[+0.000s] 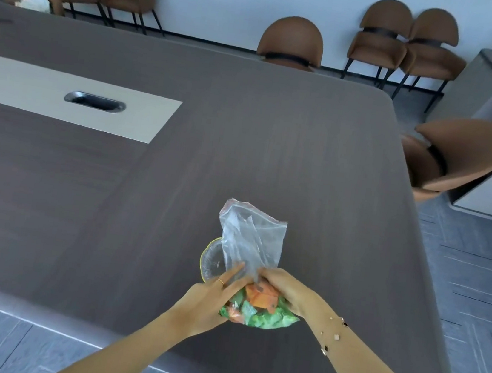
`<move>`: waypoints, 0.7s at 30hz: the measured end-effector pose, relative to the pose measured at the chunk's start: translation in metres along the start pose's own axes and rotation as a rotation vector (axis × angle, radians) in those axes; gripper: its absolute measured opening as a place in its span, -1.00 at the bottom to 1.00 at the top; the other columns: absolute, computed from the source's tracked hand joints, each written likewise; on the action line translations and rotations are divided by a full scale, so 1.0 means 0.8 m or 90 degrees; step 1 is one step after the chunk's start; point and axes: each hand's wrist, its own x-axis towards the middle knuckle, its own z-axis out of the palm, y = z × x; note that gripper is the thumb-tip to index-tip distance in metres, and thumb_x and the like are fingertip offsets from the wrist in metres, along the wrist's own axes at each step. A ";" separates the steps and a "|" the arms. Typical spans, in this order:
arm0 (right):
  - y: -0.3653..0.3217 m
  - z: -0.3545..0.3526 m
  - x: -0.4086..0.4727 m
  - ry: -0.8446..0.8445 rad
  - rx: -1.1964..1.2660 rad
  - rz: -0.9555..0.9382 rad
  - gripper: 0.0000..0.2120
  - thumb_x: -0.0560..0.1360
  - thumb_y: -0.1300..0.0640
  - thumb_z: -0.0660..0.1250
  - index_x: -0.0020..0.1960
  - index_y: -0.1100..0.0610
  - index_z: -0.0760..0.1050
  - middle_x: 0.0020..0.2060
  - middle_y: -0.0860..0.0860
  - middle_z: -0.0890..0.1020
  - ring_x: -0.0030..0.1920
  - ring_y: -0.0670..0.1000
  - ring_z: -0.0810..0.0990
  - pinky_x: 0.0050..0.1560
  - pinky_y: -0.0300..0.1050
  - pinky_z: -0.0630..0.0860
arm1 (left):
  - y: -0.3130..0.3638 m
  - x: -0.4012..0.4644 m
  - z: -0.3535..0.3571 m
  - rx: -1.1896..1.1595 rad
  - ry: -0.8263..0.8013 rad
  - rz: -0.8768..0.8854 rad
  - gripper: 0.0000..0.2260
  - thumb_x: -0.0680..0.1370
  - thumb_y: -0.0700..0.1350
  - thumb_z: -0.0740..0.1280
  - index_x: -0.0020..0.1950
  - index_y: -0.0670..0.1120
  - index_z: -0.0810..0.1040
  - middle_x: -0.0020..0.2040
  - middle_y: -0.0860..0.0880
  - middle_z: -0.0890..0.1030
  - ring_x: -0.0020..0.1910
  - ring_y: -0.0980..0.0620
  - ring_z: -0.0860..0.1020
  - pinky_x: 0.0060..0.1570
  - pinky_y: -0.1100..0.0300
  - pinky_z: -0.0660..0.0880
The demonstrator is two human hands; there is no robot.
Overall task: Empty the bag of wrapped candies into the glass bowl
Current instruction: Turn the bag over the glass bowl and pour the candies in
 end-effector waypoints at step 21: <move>0.016 0.049 -0.019 -0.038 -0.068 0.149 -0.38 0.33 -0.19 0.46 0.25 0.13 0.46 0.12 0.12 0.64 0.05 0.10 0.66 -0.11 0.04 0.67 | -0.026 -0.026 -0.026 -0.141 -0.083 -0.111 -0.68 0.42 -0.08 0.33 0.17 0.05 0.46 0.08 0.05 0.59 0.03 -0.02 0.58 0.03 0.07 0.56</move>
